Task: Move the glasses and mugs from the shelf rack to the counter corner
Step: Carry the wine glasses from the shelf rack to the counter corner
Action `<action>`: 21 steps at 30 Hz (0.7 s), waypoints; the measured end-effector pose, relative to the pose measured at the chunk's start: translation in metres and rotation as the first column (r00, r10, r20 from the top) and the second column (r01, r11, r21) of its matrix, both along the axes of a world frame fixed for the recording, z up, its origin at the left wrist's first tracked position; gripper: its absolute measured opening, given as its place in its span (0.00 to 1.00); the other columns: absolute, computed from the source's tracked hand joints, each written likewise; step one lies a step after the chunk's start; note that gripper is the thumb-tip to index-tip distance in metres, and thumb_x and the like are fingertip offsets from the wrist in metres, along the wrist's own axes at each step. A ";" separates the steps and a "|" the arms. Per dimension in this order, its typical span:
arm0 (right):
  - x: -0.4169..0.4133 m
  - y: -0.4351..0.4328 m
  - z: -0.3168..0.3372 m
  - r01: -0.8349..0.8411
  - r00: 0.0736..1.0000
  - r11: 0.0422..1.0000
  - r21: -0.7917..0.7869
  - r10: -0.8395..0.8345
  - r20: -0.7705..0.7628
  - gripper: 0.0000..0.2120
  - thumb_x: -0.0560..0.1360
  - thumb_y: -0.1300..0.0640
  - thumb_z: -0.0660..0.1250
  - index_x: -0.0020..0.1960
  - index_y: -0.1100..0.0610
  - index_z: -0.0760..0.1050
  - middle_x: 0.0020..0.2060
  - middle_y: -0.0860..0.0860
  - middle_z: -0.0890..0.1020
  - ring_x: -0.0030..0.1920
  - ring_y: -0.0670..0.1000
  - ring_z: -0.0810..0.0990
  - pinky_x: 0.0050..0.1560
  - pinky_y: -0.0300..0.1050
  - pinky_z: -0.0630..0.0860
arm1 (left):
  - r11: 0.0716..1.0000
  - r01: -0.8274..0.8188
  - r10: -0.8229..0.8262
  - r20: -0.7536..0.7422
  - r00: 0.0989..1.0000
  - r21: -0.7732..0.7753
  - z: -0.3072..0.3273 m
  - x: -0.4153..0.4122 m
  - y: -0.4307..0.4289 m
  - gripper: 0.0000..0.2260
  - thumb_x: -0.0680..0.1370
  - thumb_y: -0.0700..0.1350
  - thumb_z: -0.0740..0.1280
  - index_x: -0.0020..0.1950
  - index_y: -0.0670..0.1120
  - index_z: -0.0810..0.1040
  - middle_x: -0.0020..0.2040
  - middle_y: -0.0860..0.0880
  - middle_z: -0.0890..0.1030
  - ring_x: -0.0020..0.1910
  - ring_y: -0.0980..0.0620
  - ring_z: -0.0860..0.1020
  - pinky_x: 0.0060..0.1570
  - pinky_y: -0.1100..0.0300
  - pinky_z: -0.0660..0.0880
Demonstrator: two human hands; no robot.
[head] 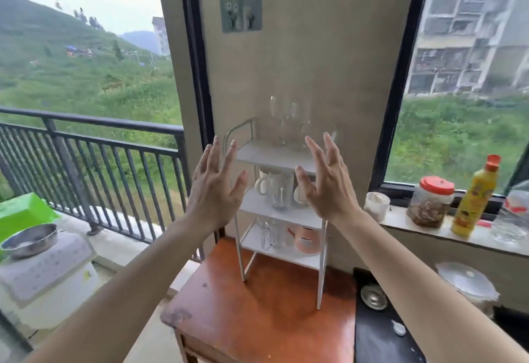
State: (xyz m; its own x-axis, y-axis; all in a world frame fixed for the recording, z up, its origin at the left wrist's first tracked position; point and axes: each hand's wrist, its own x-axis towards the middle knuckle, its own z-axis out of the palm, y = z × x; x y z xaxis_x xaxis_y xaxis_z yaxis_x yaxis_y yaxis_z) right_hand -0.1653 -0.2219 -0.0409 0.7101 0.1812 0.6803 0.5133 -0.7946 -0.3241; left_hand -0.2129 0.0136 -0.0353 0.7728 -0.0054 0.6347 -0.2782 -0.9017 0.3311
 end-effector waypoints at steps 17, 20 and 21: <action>0.184 0.024 0.071 0.194 0.928 0.964 0.179 -0.122 -0.351 0.46 0.75 0.48 0.69 0.81 0.45 0.41 0.73 0.60 0.63 0.71 0.60 0.67 0.67 0.50 0.65 | 0.925 0.257 -0.319 -0.207 0.925 -0.280 0.053 0.249 -0.011 0.37 0.80 0.56 0.64 0.81 0.58 0.43 0.80 0.45 0.57 0.77 0.45 0.63 0.66 0.55 0.61; 0.207 0.019 0.078 0.198 0.911 0.971 0.131 -0.133 -0.391 0.43 0.75 0.47 0.70 0.80 0.44 0.46 0.70 0.60 0.65 0.66 0.63 0.73 0.62 0.50 0.69 | 0.909 0.314 -0.371 -0.192 0.909 -0.273 0.059 0.279 -0.017 0.35 0.81 0.54 0.64 0.81 0.59 0.46 0.77 0.42 0.59 0.75 0.41 0.63 0.65 0.56 0.60; 0.212 0.018 0.080 0.196 0.911 0.972 0.127 -0.132 -0.391 0.41 0.74 0.47 0.70 0.79 0.46 0.50 0.68 0.60 0.67 0.64 0.63 0.74 0.58 0.47 0.70 | 0.900 0.325 -0.385 -0.181 0.905 -0.290 0.061 0.286 -0.019 0.32 0.81 0.54 0.63 0.80 0.59 0.49 0.76 0.42 0.61 0.74 0.41 0.65 0.67 0.54 0.60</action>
